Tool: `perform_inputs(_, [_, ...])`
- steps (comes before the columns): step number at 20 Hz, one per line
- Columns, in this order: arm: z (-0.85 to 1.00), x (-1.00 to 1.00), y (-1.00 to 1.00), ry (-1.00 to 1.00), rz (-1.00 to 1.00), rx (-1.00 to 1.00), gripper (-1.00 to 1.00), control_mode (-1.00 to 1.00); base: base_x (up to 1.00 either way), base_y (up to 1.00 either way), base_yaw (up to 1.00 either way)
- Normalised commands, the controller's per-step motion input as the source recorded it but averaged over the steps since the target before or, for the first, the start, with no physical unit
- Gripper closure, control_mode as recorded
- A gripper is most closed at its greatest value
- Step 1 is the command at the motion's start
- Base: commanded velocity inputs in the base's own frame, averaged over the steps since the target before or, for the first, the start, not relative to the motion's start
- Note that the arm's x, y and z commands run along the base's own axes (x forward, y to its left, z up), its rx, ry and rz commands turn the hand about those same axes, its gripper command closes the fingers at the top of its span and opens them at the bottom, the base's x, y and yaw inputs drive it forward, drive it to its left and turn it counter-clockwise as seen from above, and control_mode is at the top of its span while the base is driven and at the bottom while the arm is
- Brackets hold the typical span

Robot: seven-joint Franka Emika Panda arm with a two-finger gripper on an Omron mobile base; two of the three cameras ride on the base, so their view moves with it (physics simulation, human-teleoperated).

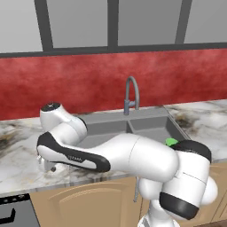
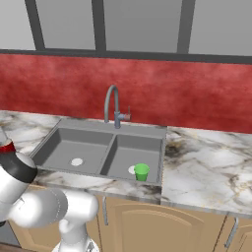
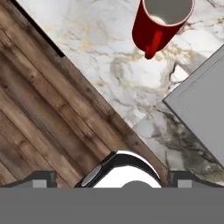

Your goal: Move any existing items from the left basin to the right basin for drying. Then move the mug from the counter to the left basin of the sink for washing.

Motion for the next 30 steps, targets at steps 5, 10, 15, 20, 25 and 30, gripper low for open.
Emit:
perform_inputs(5, [-0.21, 0.04, 0.38, -0.01, -0.28, 0.0, -1.0, -1.0, 0.0, 0.0, 0.0])
perform_inputs(10, [-0.19, 0.18, 0.15, 0.0, -0.24, 0.0, -1.0, -1.0, 0.0, 0.0, 0.0])
perform_inputs(15, [-0.14, 0.26, 0.0, -0.05, -0.15, 0.0, -1.0, -1.0, 0.0, 0.0, 0.0])
perform_inputs(20, [0.0, 0.18, -0.01, -0.09, -0.05, 0.0, -1.0, -1.0, 0.0, 0.0, 0.0])
perform_inputs(25, [-0.15, 0.28, 0.0, -0.03, 0.0, 0.0, -1.0, -1.0, 0.0, 0.0, 0.0])
perform_inputs(30, [-0.24, 0.32, 0.0, -0.01, 0.0, 0.0, -1.0, -1.0, 0.0, 0.0, 0.0])
